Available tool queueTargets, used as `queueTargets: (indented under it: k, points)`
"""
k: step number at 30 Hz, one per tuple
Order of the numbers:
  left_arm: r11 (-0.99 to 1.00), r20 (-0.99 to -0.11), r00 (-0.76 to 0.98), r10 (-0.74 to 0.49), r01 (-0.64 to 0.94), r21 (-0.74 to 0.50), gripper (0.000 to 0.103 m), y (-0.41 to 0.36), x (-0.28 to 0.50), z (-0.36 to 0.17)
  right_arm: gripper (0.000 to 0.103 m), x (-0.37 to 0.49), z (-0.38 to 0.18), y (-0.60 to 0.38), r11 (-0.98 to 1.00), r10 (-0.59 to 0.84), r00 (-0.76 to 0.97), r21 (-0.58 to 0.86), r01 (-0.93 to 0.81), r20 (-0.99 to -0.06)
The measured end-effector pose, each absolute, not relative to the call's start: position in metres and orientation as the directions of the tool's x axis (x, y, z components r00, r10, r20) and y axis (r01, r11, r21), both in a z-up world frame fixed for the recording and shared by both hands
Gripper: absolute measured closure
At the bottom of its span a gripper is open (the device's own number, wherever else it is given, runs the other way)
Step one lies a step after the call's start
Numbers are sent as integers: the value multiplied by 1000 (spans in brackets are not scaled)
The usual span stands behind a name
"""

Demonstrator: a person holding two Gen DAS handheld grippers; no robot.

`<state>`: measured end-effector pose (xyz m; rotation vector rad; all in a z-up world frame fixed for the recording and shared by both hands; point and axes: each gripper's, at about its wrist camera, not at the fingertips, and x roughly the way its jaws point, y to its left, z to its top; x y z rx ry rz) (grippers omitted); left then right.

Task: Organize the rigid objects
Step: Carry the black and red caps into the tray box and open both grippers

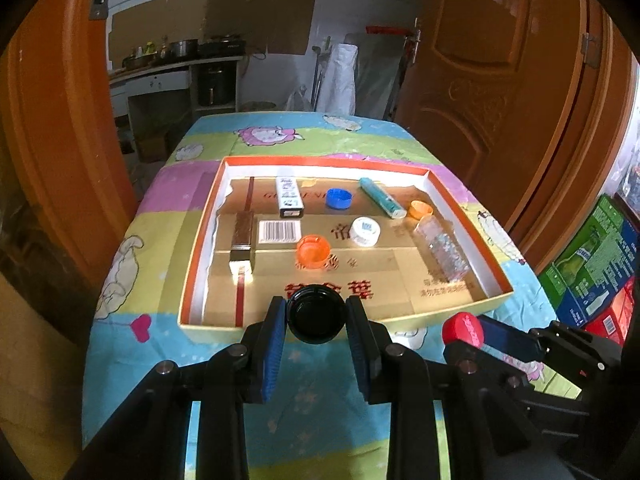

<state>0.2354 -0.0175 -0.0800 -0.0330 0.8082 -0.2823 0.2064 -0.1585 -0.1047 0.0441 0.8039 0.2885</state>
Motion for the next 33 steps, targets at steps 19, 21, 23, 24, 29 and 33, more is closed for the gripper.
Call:
queueTargets:
  k: [19, 21, 23, 24, 29, 33]
  points:
    - [971, -715, 657, -239, 177, -162, 72, -11, 282, -82, 72, 254, -89, -177, 968, 241, 703, 119, -219, -670]
    - [972, -720, 654, -234, 170, -161, 72, -9, 287, -84, 72, 260, -90, -177, 968, 241, 702, 116, -221, -670]
    - [973, -723, 651, -231, 163, -165, 72, -7, 293, -87, 72, 265, -93, -177, 968, 241, 700, 115, -223, -672]
    - [973, -726, 649, -230, 160, -165, 72, -6, 295, -89, 72, 267, -94, -177, 968, 241, 699, 115, -223, -673]
    - [974, -741, 632, -227, 156, -165, 72, -4, 304, -98, 72, 280, -103, -176, 968, 240, 687, 117, -221, -686]
    - [973, -753, 616, -230, 162, -165, 72, -6, 307, -107, 72, 289, -110, -175, 968, 240, 678, 118, -222, -695]
